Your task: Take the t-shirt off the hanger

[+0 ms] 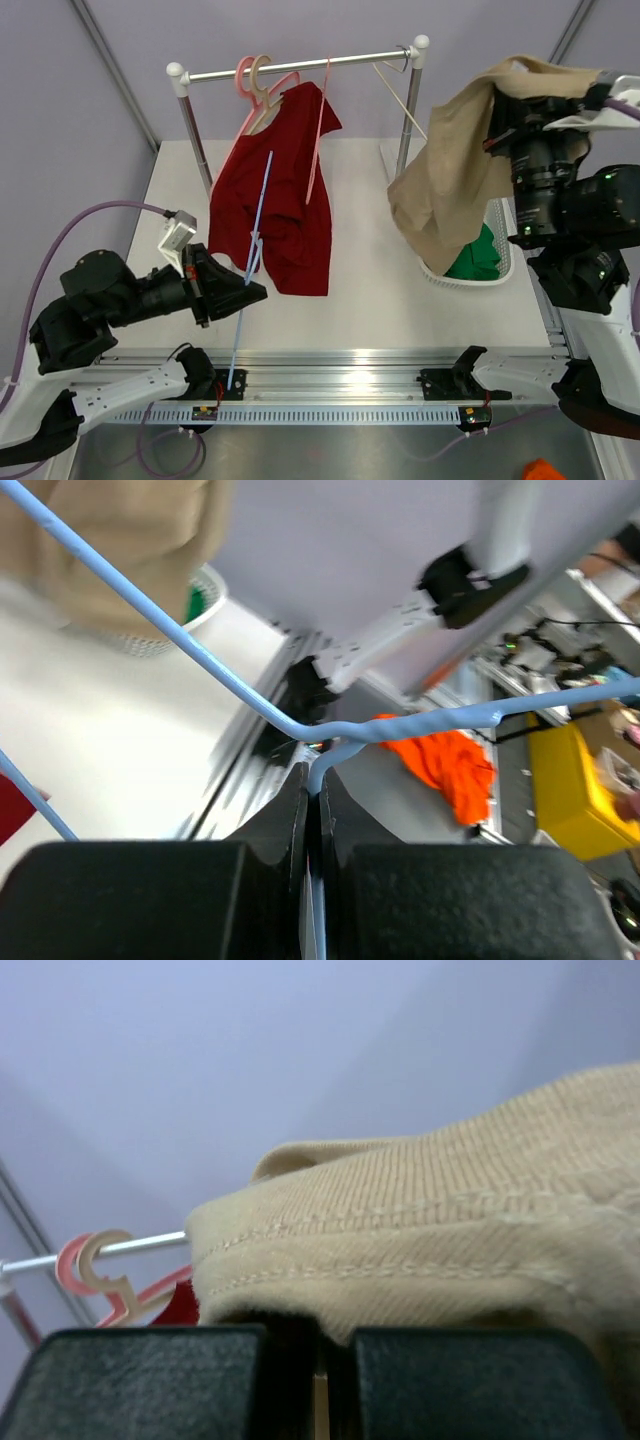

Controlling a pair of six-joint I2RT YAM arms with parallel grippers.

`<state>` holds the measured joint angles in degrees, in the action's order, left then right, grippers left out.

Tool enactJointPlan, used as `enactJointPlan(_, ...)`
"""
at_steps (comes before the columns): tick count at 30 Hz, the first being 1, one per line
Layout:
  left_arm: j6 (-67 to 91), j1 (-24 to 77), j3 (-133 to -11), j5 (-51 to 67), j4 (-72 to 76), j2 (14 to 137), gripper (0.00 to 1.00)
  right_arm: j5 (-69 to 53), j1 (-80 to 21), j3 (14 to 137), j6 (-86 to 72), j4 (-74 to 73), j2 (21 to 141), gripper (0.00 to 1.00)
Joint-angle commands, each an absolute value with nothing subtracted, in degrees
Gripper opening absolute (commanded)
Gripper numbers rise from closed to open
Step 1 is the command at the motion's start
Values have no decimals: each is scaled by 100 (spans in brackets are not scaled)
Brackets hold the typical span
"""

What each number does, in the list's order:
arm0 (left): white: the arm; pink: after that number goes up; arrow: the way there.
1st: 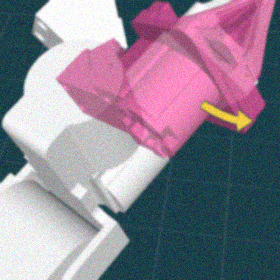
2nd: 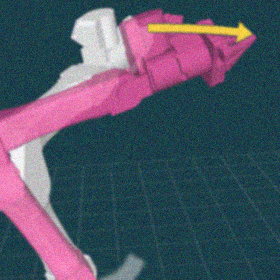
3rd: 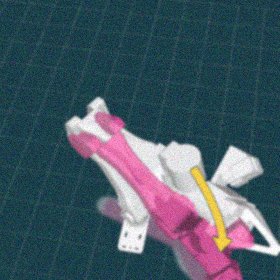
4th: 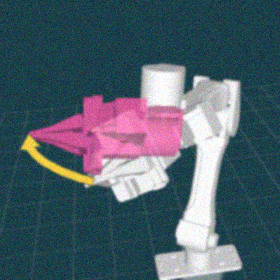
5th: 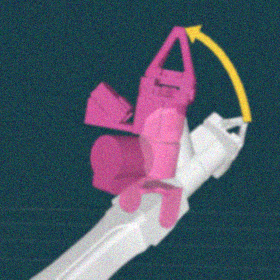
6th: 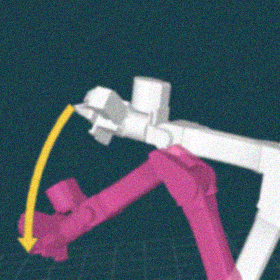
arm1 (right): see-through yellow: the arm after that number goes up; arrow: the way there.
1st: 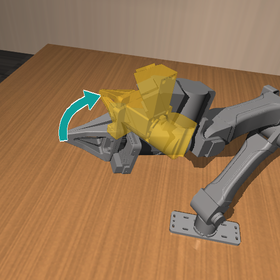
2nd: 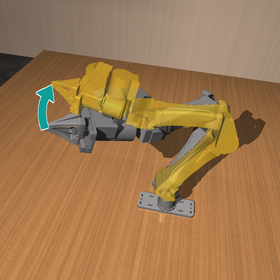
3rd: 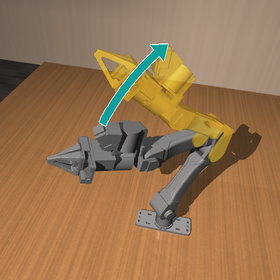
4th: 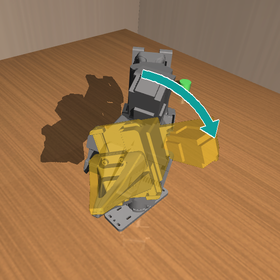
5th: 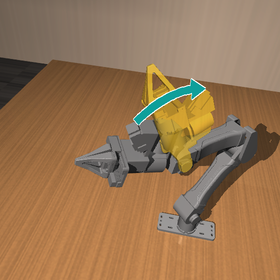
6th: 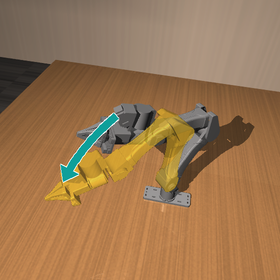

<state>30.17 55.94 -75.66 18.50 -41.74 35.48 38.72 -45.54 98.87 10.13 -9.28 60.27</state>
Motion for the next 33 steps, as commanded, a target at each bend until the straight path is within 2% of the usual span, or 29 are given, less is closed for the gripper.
enactJointPlan(1,2698,5599,-7488,776,-4052,3604,0,4218,-4483,10853,1879,-624,6380,0)
enactJointPlan(5,2637,5599,-7366,422,-4017,3472,0,4342,-4009,11627,2741,-343,7003,0)
enactJointPlan(8,2619,5599,-7128,562,-3824,3261,0,4105,-3263,12014,2550,-588,7400,0)
enactJointPlan(11,2619,5599,-6971,677,-3692,3129,0,3807,-2559,11875,1947,-746,7541,0)
enactJointPlan(13,2610,5599,-6917,712,-3639,3129,0,3334,-2086,11323,1400,-958,7410,0)
enactJointPlan(22,2663,5599,-6724,870,-3437,3305,0,2813,-1179,8053,-700,-256,6505,0)
enactJointPlan(26,2751,5599,-6671,931,-3244,3375,0,3295,-1028,6911,-1420,-141,6136,0)
enactJointPlan(33,2821,5599,-6732,1019,-3006,3551,0,3849,-1028,4197,-2987,-132,5651,0)
